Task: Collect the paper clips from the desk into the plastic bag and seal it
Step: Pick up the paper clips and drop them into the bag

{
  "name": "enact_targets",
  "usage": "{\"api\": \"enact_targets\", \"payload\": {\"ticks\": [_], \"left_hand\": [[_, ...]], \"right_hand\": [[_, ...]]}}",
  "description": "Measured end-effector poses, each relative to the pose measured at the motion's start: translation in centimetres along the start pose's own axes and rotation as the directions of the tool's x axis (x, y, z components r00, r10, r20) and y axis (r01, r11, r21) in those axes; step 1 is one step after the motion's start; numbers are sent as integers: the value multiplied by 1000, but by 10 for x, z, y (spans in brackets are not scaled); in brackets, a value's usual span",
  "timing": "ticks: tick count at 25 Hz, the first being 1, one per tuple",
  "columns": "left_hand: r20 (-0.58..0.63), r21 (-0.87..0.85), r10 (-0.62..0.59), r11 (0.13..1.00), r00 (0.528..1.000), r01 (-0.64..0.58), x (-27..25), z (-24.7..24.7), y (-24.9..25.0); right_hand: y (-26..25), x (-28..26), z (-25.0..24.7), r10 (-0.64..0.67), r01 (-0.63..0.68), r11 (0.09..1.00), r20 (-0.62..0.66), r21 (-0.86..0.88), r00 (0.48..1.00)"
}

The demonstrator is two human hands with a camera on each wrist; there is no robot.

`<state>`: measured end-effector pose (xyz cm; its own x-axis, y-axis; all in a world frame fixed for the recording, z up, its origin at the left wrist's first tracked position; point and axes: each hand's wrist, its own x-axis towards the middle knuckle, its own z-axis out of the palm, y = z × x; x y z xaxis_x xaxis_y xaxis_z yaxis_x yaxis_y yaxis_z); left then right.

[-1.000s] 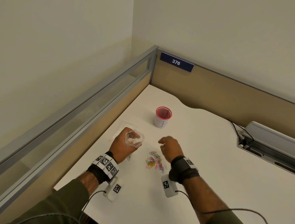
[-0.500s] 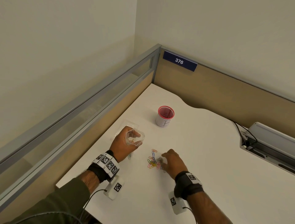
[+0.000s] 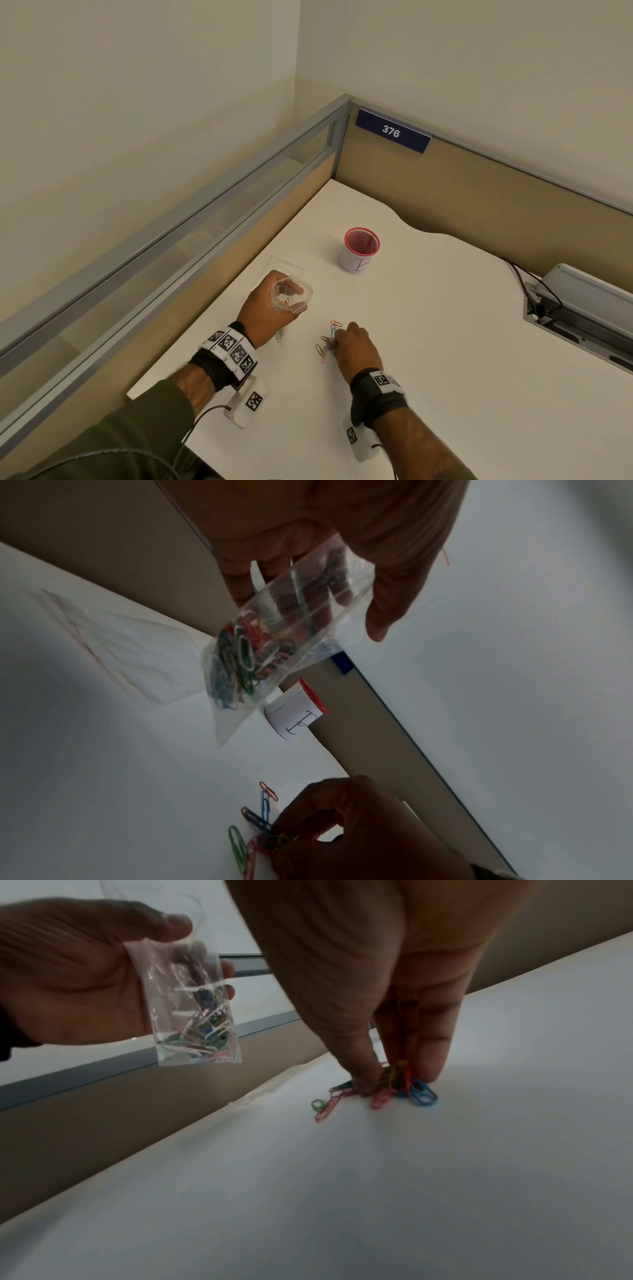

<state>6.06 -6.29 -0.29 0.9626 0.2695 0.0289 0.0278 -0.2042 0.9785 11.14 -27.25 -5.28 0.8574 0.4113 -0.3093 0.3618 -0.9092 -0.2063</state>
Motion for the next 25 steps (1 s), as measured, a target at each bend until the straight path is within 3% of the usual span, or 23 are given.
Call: {"api": "enact_targets", "payload": {"ticks": [6, 10, 13, 19, 22, 25], "left_hand": [[-6, 11, -9, 1000, 1000, 10, 1, 1, 3], [-3, 10, -7, 1000, 1000, 7, 3, 3, 5], [13, 15, 0, 1000, 1000, 0, 5, 6, 5], [38, 17, -1, 1000, 999, 1, 7, 14, 5], [48, 34, 3, 999, 999, -5, 6, 16, 8], [49, 50, 19, 999, 999, -22, 4, 17, 11]], "right_hand": [[10, 11, -11, 11, -10, 1000, -21, 26, 1000], [25, 13, -25, 138, -119, 957, -53, 266, 989], [27, 4, -50, 186, -124, 859, -78, 497, 979], [-14, -20, -130, 97, 127, 676, -259, 726, 961], [-47, -29, -157, -40, 264, 702, -334, 661, 942], [-73, -29, -161, -158, 347, 804, -389, 483, 908]]}}
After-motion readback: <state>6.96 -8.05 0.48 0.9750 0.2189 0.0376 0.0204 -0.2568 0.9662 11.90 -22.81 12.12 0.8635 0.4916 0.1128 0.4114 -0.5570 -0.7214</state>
